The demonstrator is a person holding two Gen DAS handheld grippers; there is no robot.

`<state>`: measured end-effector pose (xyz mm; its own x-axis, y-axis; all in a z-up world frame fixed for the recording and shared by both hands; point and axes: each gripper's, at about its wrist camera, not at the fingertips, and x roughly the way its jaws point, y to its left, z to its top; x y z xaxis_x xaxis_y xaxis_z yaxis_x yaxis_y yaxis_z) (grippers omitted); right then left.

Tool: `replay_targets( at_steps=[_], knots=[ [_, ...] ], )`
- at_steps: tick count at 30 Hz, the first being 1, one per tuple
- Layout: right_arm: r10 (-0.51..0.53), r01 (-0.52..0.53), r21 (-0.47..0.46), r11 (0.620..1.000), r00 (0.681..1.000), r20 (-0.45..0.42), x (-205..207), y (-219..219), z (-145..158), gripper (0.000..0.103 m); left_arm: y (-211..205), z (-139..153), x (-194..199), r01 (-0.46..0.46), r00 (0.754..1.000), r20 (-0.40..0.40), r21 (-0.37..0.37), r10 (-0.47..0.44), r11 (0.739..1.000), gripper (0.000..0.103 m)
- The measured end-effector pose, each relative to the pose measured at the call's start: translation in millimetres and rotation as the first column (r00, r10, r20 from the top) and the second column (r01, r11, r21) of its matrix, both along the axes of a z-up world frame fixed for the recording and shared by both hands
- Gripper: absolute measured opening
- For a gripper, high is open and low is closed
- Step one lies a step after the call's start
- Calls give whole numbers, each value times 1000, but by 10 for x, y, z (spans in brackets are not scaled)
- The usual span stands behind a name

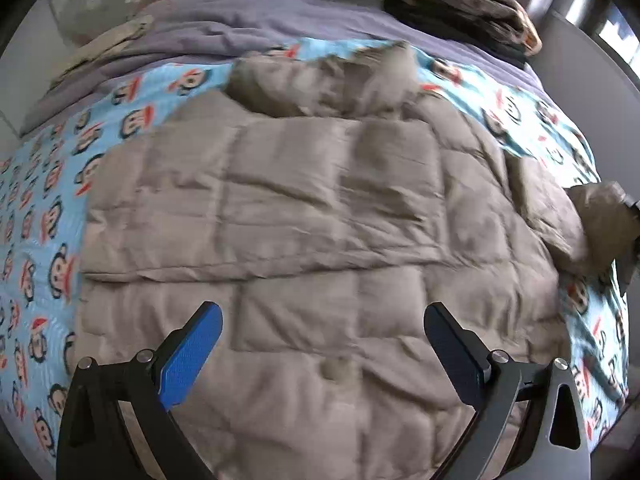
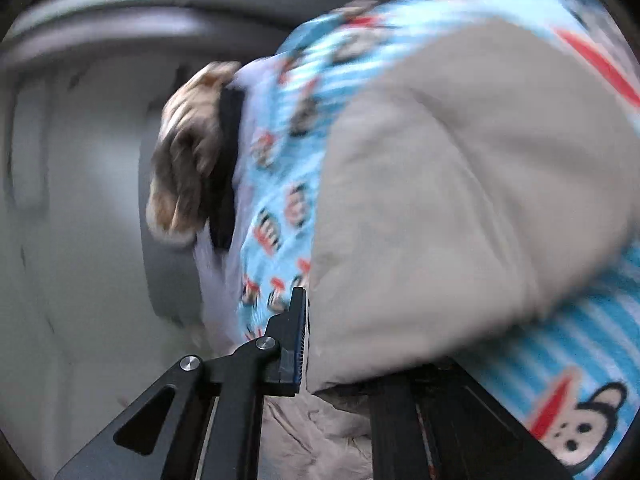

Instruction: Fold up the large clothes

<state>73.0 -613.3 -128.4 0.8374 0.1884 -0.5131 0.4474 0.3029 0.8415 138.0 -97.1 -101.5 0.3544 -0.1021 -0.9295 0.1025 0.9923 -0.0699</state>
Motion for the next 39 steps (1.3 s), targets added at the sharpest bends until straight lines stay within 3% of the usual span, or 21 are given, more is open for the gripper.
replay_targets(
  at_steps=[3, 5, 8, 10, 14, 18, 23, 25, 27, 28, 30, 32, 35, 37, 38, 39],
  knots=[
    [161, -154, -197, 968, 987, 17, 481, 547, 443, 11, 258, 5, 88, -40, 999, 18, 6, 40, 999, 101],
    [269, -253, -318, 914, 963, 9, 763, 962, 665, 11, 417, -11, 142, -70, 997, 24, 4, 70, 998, 101],
    [462, -424, -510, 749, 885, -58, 1250, 1897, 889, 11, 692, -23, 230, -124, 992, 39, -6, 124, 992, 101],
    [547, -509, -568, 647, 829, -119, 1449, 2462, 843, 11, 867, -21, 279, -155, 987, 50, -14, 156, 988, 101],
    [646, -650, -555, 519, 724, -243, 1760, 3342, 435, 11, 1197, -27, 355, -200, 976, 81, -35, 202, 979, 101],
    [656, -731, -544, 413, 653, -379, 1733, 3843, -40, 11, 1393, -132, 401, -228, 969, 78, -62, 233, 972, 101],
    [634, -794, -507, 334, 588, -503, 1592, 3991, -454, 11, 1429, -318, 473, -252, 966, 39, -108, 257, 962, 101],
    [631, -803, -494, 335, 580, -515, 1590, 3956, -465, 12, 1400, -372, 509, -249, 967, 26, -123, 254, 961, 101],
    [633, -807, -465, 365, 581, -512, 1556, 3873, -412, 22, 1357, -398, 538, -240, 969, 23, -131, 244, 962, 101],
    [635, -800, -444, 404, 595, -493, 1525, 3789, -357, 28, 1336, -402, 560, -232, 971, 23, -132, 237, 964, 101],
    [629, -759, -418, 499, 650, -427, 1430, 3589, -236, 65, 1301, -394, 582, -217, 975, 27, -138, 223, 966, 101],
    [599, -692, -397, 603, 721, -349, 1323, 3332, -146, 68, 1281, -385, 616, -207, 976, 28, -156, 214, 966, 101],
    [491, -568, -308, 763, 820, -294, 1307, 2883, -176, 68, 1309, -363, 670, -199, 978, 26, -211, 209, 957, 101],
    [434, -513, -275, 813, 850, -299, 1405, 2729, -230, 60, 1353, -336, 699, -187, 979, 28, -292, 204, 938, 101],
    [414, -496, -273, 824, 857, -307, 1459, 2676, -246, 24, 1373, -324, 704, -183, 979, 30, -323, 203, 929, 101],
    [409, -498, -285, 819, 855, -320, 1530, 2674, -236, 12, 1411, -314, 716, -180, 979, 26, -366, 203, 913, 101]
  ],
)
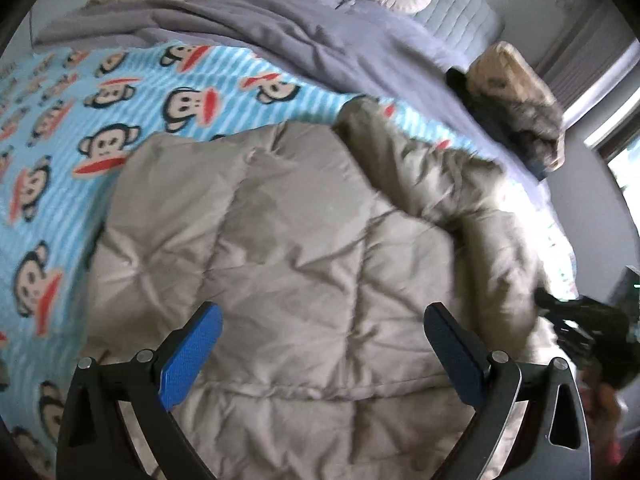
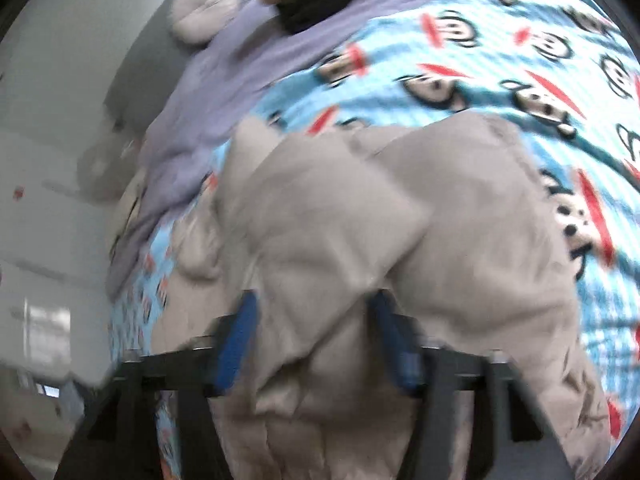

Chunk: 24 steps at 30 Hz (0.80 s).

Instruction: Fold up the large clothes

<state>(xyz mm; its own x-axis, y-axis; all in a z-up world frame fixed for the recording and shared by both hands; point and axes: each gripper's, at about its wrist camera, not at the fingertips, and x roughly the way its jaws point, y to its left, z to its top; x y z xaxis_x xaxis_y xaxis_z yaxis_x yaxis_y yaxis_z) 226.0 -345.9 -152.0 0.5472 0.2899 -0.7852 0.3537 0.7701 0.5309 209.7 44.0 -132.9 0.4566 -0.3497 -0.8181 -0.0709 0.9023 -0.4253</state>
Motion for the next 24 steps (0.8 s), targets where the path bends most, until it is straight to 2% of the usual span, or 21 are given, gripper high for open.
replay_targets(
  at_steps=[2, 3, 5, 6, 9, 11, 13, 14, 15, 17, 20, 21, 24],
  knots=[
    [37, -35, -63, 997, 999, 35, 72, 71, 137, 11, 85, 5, 19, 1, 1000, 2, -91, -1, 996, 101],
    [103, -94, -121, 988, 992, 73, 124, 228, 272, 11, 132, 9, 21, -2, 1000, 1, -133, 3, 991, 101],
    [220, -197, -173, 965, 967, 127, 190, 533, 421, 11, 257, 19, 32, -13, 1000, -2, -219, 13, 976, 101],
    [308, -277, -198, 940, 940, 146, 185, 748, 494, 11, 327, 27, 36, -19, 1000, -2, -257, 19, 966, 101],
    [476, -434, -249, 866, 867, 144, 219, 1323, 524, 11, 480, 49, 25, -31, 999, 2, -325, 33, 945, 101],
    [551, -521, -219, 825, 829, 101, 171, 1588, 418, 12, 552, 35, 19, -33, 999, -7, -376, 33, 926, 101],
    [589, -580, -158, 799, 808, 16, 142, 1753, 235, 23, 574, -4, 18, -26, 1000, -22, -421, 19, 907, 101],
    [594, -591, -117, 798, 804, -10, 97, 1761, 149, 36, 567, -31, 21, -23, 999, -32, -431, 10, 902, 101],
    [589, -588, -87, 804, 808, -23, 44, 1715, 98, 48, 539, -59, 30, -15, 999, -40, -432, -2, 902, 101],
    [559, -560, -45, 827, 829, -35, -69, 1528, 31, 55, 480, -123, 40, 0, 998, -54, -432, -25, 902, 101],
    [444, -443, 30, 896, 893, -79, -286, 989, -72, 56, 337, -254, 86, 16, 995, -83, -433, -58, 901, 101],
    [374, -368, 70, 927, 922, -102, -362, 702, -138, 56, 287, -300, 96, 20, 994, -92, -426, -65, 904, 101],
    [177, -156, 141, 978, 973, -150, -558, -8, -276, 56, 118, -370, 170, 45, 990, -103, -394, -93, 918, 101]
  ],
)
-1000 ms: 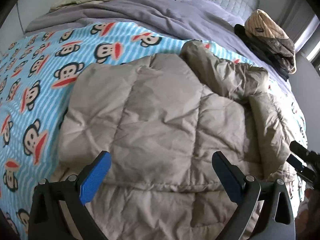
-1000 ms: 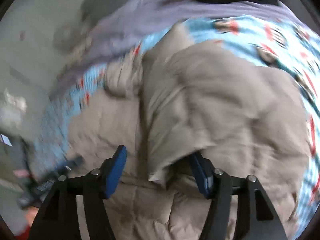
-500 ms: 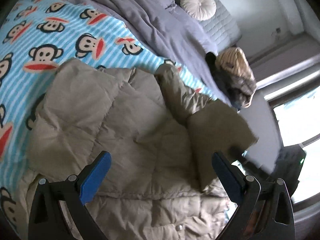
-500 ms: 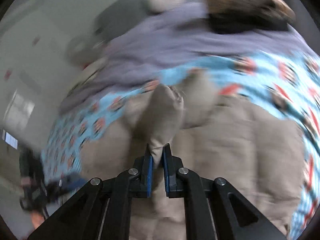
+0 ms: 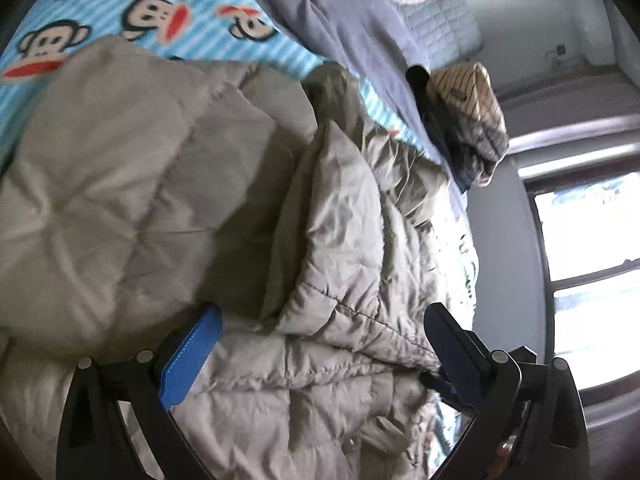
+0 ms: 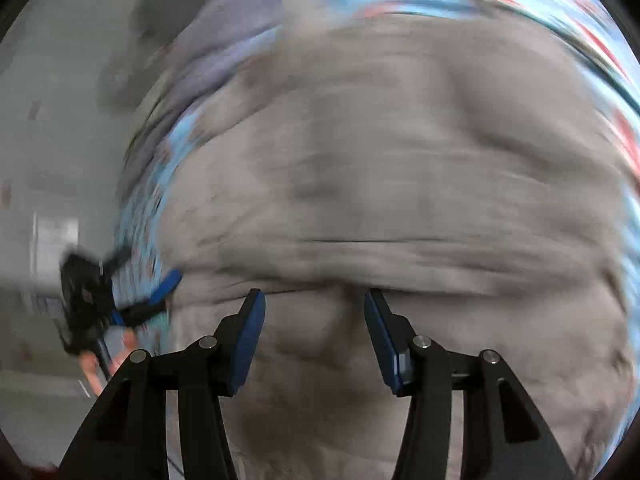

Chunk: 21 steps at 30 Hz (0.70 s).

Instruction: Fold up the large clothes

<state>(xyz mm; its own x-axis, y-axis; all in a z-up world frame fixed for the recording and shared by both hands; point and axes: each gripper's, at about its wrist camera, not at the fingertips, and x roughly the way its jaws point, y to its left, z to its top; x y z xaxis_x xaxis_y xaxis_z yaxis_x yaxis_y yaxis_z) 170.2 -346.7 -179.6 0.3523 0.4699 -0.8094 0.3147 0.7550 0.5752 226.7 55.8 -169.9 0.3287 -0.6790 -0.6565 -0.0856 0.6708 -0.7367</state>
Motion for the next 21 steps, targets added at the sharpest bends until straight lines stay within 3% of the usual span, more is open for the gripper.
replay_targets(
  at_steps=[2, 3, 4, 5, 6, 7, 8, 11, 14, 18, 19, 21],
  knots=[
    [-94, 94, 30, 995, 996, -3, -81, -288, -43, 56, -117, 4, 64, 8, 1000, 10, 40, -8, 999, 100],
    [-132, 132, 51, 990, 991, 11, -91, -419, -54, 56, -156, 14, 83, 8, 1000, 19, 53, -9, 999, 89],
    [-166, 165, 54, 985, 986, 21, -80, -521, -50, 56, -206, 33, 103, 18, 999, 27, 57, -19, 998, 58],
    [-183, 182, 49, 982, 982, 33, -37, -593, -32, 52, -256, 35, 129, 35, 999, 20, 59, -36, 998, 41],
    [-184, 182, 35, 983, 982, 51, 18, -618, 1, 29, -298, 35, 137, 45, 999, 6, 69, -46, 997, 14],
    [-174, 174, 7, 985, 983, 64, 75, -626, 36, 16, -316, 35, 126, 46, 999, 4, 72, -47, 996, 14],
    [-167, 169, -23, 985, 983, 74, 125, -625, 71, 10, -319, 71, 70, 42, 999, 18, 82, -43, 996, 14],
    [-120, 128, -67, 990, 986, 112, 230, -571, 156, 9, -294, 167, -148, 33, 997, 58, 160, -43, 987, 14],
    [-61, 69, -95, 993, 994, 93, 310, -402, 60, 9, -218, 7, -259, 23, 999, 17, 229, -27, 973, 14],
    [-35, 38, -83, 996, 999, 36, 254, -437, -118, 10, -143, -104, -277, 29, 1000, -20, 231, -25, 972, 15],
    [-42, 44, -78, 996, 999, 35, 268, -440, -150, 10, -128, -69, -284, 33, 999, -21, 248, -28, 968, 21],
    [-39, 39, -63, 997, 999, 11, 289, -448, -167, 10, -107, 93, -318, 33, 999, -6, 352, -33, 936, 25]
  ],
)
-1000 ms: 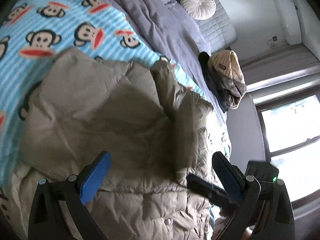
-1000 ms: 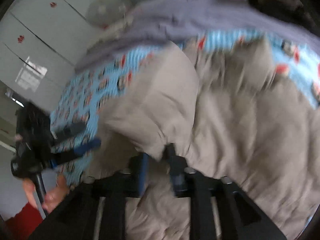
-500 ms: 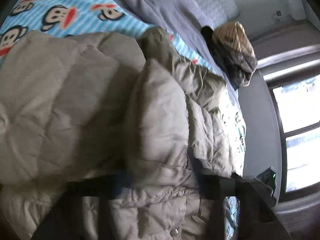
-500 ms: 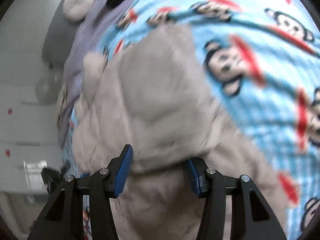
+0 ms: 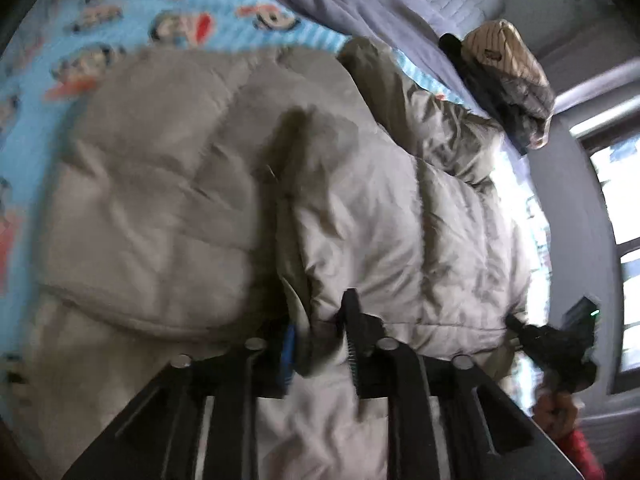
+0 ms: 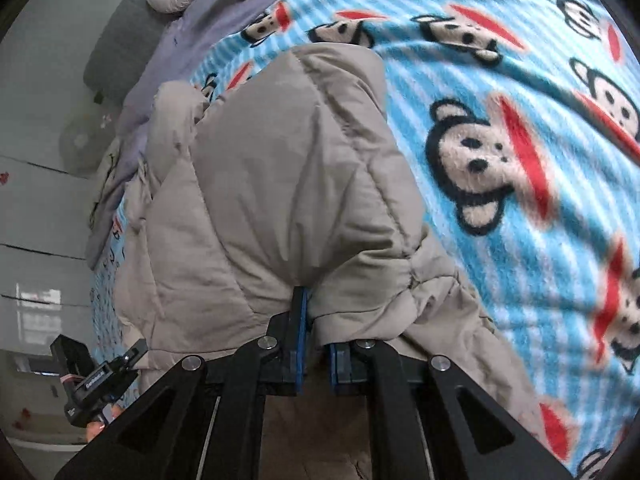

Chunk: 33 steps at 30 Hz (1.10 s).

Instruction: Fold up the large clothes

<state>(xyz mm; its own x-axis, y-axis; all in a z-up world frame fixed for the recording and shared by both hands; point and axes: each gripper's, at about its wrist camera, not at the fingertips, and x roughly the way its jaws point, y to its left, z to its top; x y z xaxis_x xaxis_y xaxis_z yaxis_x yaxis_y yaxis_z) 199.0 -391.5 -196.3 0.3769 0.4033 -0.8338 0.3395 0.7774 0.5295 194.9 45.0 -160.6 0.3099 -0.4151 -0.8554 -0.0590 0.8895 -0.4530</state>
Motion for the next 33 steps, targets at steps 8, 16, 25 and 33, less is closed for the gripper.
replay_targets(
  at_steps=[8, 16, 25, 33],
  knots=[
    [86, -87, -92, 992, 996, -15, -123, 10, 257, 13, 1, 467, 25, 47, 995, 82, 78, -54, 996, 24],
    [159, -134, -163, 978, 976, 151, -226, -81, 871, 57, -367, -139, 266, 99, 995, 8, 249, -104, 964, 25],
    [-225, 220, 366, 904, 974, -29, 429, -1045, -100, 69, -319, -164, 300, 110, 993, 10, 249, -116, 962, 25],
    [-48, 39, 88, 995, 994, 97, 783, -744, 98, 13, -393, -165, 303, 98, 994, 11, 250, -104, 963, 25]
  ],
)
